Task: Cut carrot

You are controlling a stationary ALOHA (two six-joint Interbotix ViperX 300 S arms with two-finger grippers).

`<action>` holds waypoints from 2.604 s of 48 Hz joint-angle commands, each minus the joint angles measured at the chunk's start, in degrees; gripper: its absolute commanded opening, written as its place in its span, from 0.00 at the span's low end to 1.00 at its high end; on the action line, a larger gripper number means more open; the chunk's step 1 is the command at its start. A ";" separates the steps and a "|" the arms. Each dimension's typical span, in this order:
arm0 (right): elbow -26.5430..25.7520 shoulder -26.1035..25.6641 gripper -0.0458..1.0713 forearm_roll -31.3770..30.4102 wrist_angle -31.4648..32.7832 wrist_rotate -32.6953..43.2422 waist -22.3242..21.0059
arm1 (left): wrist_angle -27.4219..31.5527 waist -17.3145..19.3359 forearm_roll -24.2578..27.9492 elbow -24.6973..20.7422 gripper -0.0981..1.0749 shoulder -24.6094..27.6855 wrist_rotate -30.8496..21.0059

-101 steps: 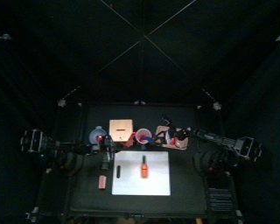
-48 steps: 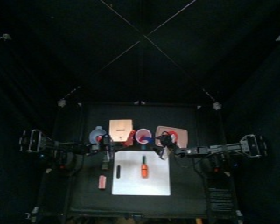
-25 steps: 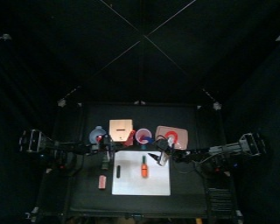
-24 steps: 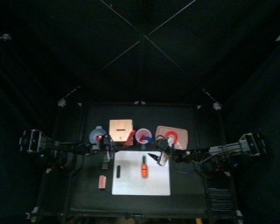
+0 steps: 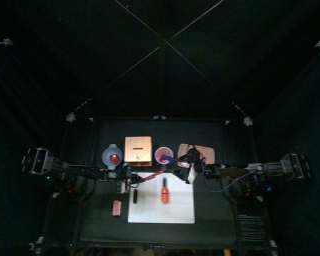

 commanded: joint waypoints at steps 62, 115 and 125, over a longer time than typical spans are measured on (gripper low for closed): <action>3.25 15.12 0.91 -0.97 -6.24 0.00 3.87 | 22.59 -0.79 0.09 -12.30 0.30 7.56 0.26; -0.79 15.29 0.91 6.33 1.32 -0.62 3.25 | 28.13 -1.32 0.18 -14.85 0.30 10.81 0.26; -3.52 16.00 0.91 16.88 5.54 -14.50 2.29 | 28.13 -1.32 0.26 -14.85 0.30 10.81 0.26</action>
